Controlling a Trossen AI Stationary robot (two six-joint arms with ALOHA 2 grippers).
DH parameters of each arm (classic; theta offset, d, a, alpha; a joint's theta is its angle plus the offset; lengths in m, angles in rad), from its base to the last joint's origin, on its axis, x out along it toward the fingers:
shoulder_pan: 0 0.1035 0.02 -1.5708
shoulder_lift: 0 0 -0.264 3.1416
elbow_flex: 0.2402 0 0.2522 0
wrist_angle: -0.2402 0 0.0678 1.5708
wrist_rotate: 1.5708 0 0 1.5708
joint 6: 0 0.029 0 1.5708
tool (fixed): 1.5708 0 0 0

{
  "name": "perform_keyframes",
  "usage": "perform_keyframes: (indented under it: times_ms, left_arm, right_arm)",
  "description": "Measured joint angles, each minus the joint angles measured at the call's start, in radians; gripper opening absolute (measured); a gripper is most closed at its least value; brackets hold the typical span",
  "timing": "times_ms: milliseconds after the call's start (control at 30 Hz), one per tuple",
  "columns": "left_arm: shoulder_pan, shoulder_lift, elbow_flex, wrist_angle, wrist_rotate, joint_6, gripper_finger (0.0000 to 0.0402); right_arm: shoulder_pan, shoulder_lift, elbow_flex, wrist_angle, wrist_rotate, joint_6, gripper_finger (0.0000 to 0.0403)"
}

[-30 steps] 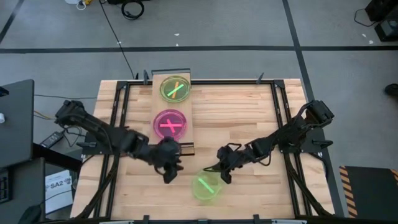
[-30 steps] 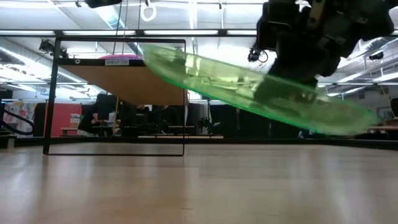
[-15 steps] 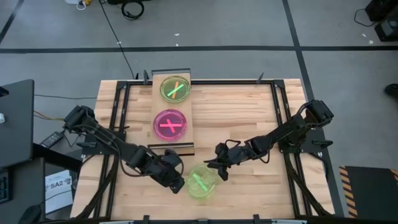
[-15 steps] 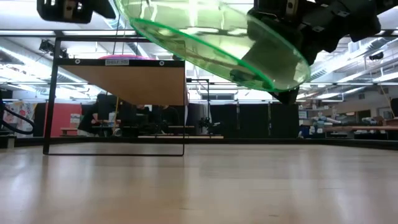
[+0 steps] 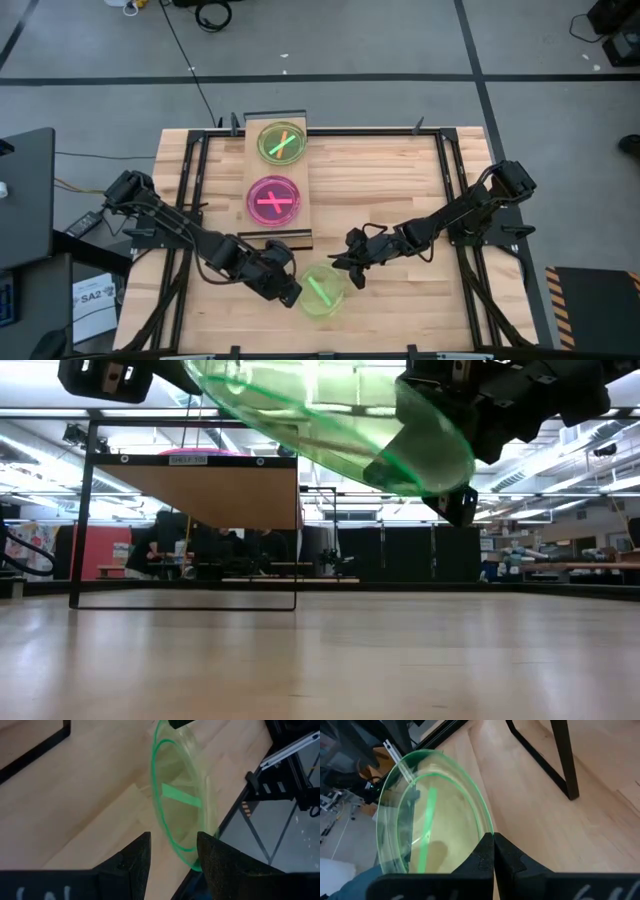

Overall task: Place and stack plates onto a shelf
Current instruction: Stack the green plate on top of the pink plate on the shelf

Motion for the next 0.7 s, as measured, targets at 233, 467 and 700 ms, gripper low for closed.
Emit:
perform_keyframes:
  times_ms: [233,467,700]
  left_arm:
    - [0.000,0.000,0.000,-0.001,0.001,0.000,0.0167]
    - [0.001,0.000,0.000,-0.002,0.001,0.000,0.0165]
    - [0.000,0.000,0.000,-0.002,0.002,0.002,0.0128]
  right_arm:
    - [0.000,0.000,0.000,0.030,0.002,0.011,0.0003]
    - [0.000,0.000,0.000,0.039,0.002,0.019,0.0003]
    - [0.000,0.000,0.000,0.039,0.002,0.020,0.0003]
